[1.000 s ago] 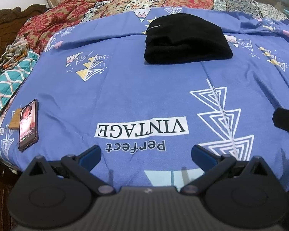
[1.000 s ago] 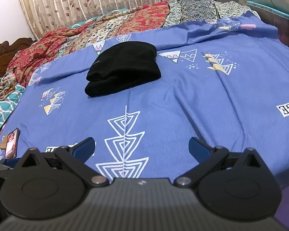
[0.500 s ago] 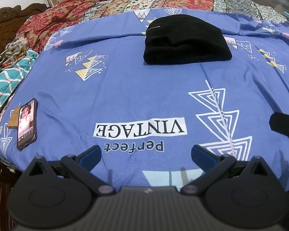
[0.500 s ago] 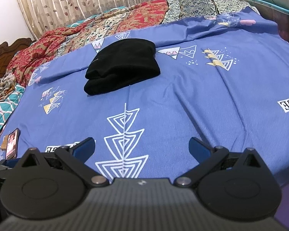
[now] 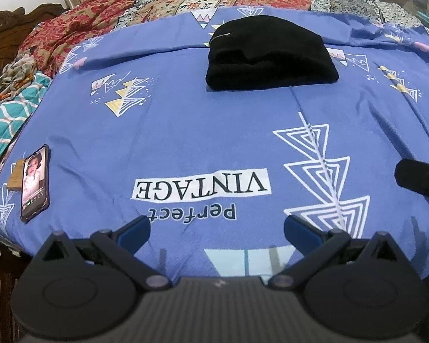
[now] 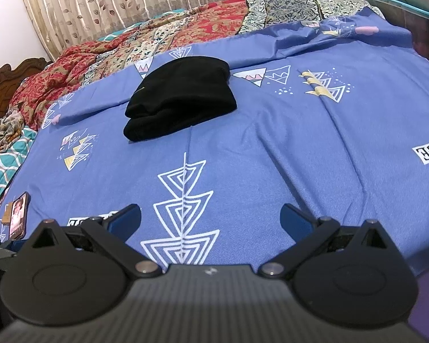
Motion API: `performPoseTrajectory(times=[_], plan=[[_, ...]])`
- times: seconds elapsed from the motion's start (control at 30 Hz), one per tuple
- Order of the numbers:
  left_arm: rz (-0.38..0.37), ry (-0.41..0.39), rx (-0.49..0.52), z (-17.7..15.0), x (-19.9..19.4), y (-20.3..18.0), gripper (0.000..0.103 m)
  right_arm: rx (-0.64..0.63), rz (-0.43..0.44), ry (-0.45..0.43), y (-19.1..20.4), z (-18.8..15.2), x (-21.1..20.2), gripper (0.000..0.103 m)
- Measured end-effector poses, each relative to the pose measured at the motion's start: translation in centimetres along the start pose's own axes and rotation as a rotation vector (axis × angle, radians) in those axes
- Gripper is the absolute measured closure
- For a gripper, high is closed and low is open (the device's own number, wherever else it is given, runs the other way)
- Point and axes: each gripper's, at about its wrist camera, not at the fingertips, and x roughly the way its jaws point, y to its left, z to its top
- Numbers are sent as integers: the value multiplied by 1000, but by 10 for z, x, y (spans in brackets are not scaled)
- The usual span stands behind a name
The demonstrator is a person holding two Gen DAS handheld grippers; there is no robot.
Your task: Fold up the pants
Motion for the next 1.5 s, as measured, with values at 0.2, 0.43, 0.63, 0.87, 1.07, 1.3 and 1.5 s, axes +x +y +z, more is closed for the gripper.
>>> performPoseTrajectory(times=[0.2,0.43,0.63,0.87,1.07,1.3,1.5], plan=[[65,-7,0,1,0,2,0,2,0,1,0,0,0,0],[106,-15,10,2,1,5,0,4,2,2,0,0,0,0],[94,6,6,2,4,5,0,5,1,-8,-1,1,-2,0],[57,45,12,0,8,3,0,4,2,-4,-1,1,-1,0],[42,41,13,0,6,1,0,4,2,-3,-1,1,-1,0],[37,48,19,1,7,-1,0,5,3,-2,-2,1,0,0],[33,56,22,1,8,-1,0,5,3,-2,-3,1,0,0]])
